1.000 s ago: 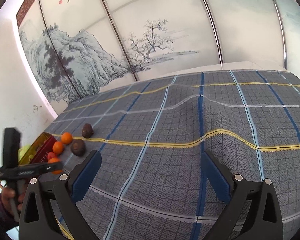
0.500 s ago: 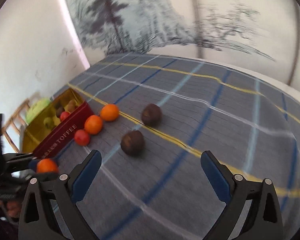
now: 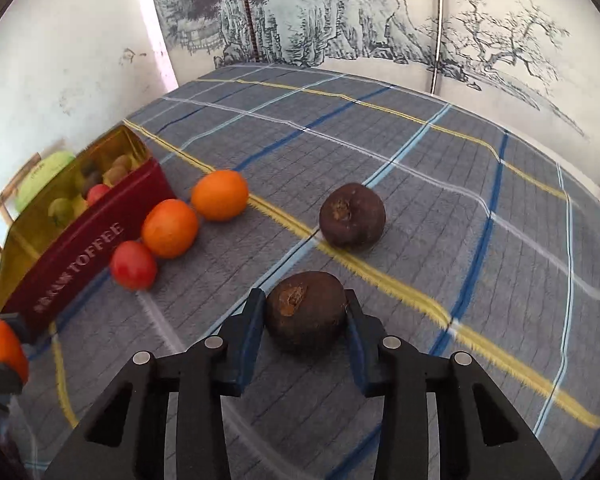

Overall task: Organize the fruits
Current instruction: 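Carry the orange toward the tin while the right gripper grasps a dark brown fruit, then lower the orange into the tin and open the left gripper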

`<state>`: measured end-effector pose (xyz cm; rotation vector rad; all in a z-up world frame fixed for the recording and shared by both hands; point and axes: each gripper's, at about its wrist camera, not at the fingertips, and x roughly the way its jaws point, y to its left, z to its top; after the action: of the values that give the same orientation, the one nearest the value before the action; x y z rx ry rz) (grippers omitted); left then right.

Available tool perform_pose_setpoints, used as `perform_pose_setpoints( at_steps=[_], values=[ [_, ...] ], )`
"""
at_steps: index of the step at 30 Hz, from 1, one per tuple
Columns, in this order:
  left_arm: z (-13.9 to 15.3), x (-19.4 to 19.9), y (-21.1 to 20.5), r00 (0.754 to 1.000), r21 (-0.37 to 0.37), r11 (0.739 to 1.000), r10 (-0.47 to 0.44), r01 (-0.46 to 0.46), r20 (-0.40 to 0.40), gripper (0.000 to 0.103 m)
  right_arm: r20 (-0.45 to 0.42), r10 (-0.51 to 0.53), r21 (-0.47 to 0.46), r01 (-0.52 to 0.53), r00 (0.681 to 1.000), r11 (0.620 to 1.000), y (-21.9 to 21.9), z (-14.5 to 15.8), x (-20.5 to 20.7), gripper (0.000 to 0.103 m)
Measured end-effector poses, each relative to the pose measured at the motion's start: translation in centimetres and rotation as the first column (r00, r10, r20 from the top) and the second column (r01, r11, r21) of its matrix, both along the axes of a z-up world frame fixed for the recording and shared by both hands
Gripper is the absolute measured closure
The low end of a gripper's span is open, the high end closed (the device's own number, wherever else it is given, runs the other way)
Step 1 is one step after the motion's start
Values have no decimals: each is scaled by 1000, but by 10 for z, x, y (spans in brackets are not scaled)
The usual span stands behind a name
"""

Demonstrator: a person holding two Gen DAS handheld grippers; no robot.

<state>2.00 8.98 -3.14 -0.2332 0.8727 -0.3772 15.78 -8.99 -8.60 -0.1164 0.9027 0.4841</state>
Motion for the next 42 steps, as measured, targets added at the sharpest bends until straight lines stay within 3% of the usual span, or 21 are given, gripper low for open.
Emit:
perform_pose_setpoints(
  at_steps=[8,25,42],
  values=[
    [11,-14,9,1000,-10,1000,25,-25,18,73,-1,-83,38,83,997,996,-26,-2,-22,64],
    [21,-35,52,992,-14,993,118,-117,45,73,13,-80,6,80,997,997,-19,-2,-23,64],
    [21,-30,119,961,5,963,269,-270,67,73,13,-79,3,79,997,997,-19,-2,-22,64]
  ],
)
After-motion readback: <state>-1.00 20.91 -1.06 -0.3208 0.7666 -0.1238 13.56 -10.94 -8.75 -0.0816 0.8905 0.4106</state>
